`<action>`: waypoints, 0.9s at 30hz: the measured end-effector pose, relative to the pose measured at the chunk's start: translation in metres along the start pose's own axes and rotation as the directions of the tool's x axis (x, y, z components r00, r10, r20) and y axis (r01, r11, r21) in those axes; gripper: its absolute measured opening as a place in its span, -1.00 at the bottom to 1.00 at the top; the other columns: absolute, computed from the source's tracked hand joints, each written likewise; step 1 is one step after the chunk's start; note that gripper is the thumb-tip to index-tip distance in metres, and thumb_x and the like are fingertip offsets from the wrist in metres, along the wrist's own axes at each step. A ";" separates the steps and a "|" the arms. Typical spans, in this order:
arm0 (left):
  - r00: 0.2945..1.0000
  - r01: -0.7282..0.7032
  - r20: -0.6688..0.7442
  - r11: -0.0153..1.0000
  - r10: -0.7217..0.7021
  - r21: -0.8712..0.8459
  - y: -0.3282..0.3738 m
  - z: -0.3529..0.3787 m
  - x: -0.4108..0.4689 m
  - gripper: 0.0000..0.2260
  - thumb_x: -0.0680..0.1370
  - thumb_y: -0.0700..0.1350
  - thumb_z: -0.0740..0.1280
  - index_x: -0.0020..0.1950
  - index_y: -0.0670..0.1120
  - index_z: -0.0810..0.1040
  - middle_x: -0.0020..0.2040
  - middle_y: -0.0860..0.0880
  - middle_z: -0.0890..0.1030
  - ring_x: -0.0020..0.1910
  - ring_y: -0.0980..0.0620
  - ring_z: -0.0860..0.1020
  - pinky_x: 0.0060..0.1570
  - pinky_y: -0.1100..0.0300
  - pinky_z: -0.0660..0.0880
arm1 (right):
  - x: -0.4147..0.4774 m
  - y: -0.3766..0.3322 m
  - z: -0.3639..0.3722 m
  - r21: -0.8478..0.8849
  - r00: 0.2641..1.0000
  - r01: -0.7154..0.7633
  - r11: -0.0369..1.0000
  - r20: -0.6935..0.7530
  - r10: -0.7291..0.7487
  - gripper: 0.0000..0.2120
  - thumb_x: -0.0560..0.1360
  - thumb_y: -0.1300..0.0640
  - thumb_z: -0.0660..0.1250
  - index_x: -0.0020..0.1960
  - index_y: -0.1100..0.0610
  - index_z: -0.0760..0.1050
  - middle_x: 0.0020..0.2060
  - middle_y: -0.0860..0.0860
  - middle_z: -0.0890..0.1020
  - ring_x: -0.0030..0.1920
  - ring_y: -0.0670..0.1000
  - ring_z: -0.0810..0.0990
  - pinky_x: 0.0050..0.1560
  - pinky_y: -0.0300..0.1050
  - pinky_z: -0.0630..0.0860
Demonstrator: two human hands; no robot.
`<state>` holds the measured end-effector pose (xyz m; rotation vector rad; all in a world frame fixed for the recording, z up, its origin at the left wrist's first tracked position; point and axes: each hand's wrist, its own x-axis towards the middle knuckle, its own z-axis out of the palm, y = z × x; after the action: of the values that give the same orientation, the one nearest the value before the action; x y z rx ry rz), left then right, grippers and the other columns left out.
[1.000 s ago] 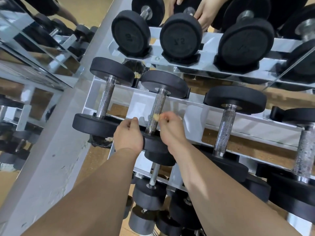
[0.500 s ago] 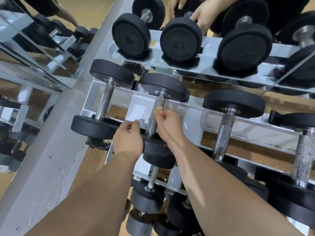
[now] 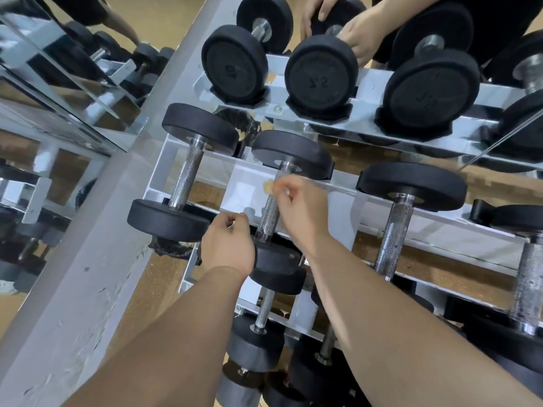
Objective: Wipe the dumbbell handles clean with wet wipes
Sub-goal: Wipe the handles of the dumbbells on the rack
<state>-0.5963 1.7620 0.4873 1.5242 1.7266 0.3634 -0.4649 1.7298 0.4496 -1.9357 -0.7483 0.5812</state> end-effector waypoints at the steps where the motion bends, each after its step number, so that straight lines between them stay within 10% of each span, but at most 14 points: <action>1: 1.000 0.004 0.001 1.000 -0.004 -0.001 0.000 0.000 0.000 -0.84 0.60 0.02 0.22 0.00 0.05 0.59 -0.08 0.05 0.61 -0.05 -0.04 0.55 -0.02 0.08 0.39 | 0.011 -0.004 -0.001 -0.021 0.999 -0.037 0.999 -0.033 0.036 -0.81 0.59 0.06 0.30 0.09 -0.06 0.67 0.01 -0.08 0.70 0.07 -0.06 0.60 0.14 -0.13 0.50; 11: 0.999 -0.029 -0.013 0.999 0.029 0.019 -0.001 0.001 0.002 -0.81 0.60 0.02 0.22 0.01 -0.01 0.59 -0.05 -0.05 0.64 0.00 -0.16 0.53 0.08 -0.01 0.48 | -0.023 0.001 -0.010 -0.167 0.890 0.157 0.973 0.451 -0.066 -0.86 0.55 0.14 0.38 -0.06 0.08 0.73 -0.16 -0.03 0.72 -0.15 -0.04 0.61 -0.07 -0.13 0.49; 20: 0.981 -0.038 0.185 0.993 0.058 -0.110 -0.004 -0.024 -0.014 -0.65 0.67 0.14 0.10 0.31 0.03 0.53 0.26 -0.06 0.58 0.26 -0.11 0.49 0.20 0.10 0.35 | -0.075 -0.038 -0.033 -0.078 0.963 0.072 0.994 0.264 -0.049 -0.76 0.60 0.07 0.33 0.25 -0.06 0.59 -0.10 -0.17 0.62 -0.09 -0.19 0.54 -0.09 -0.40 0.39; 27: 0.886 -0.076 0.365 0.865 0.287 -0.495 -0.063 -0.122 -0.067 -0.84 0.63 -0.08 0.35 -0.02 -0.08 0.71 -0.08 -0.07 0.73 -0.13 0.08 0.66 -0.24 0.31 0.50 | -0.170 -0.091 -0.003 -0.162 0.957 0.144 0.976 0.275 -0.096 -0.82 0.55 0.05 0.40 0.15 -0.09 0.57 -0.27 -0.14 0.57 -0.24 -0.14 0.52 -0.18 -0.23 0.44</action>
<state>-0.7293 1.7192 0.5486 1.2884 1.0484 0.4660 -0.6054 1.6408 0.5467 -1.9810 -1.1154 0.7281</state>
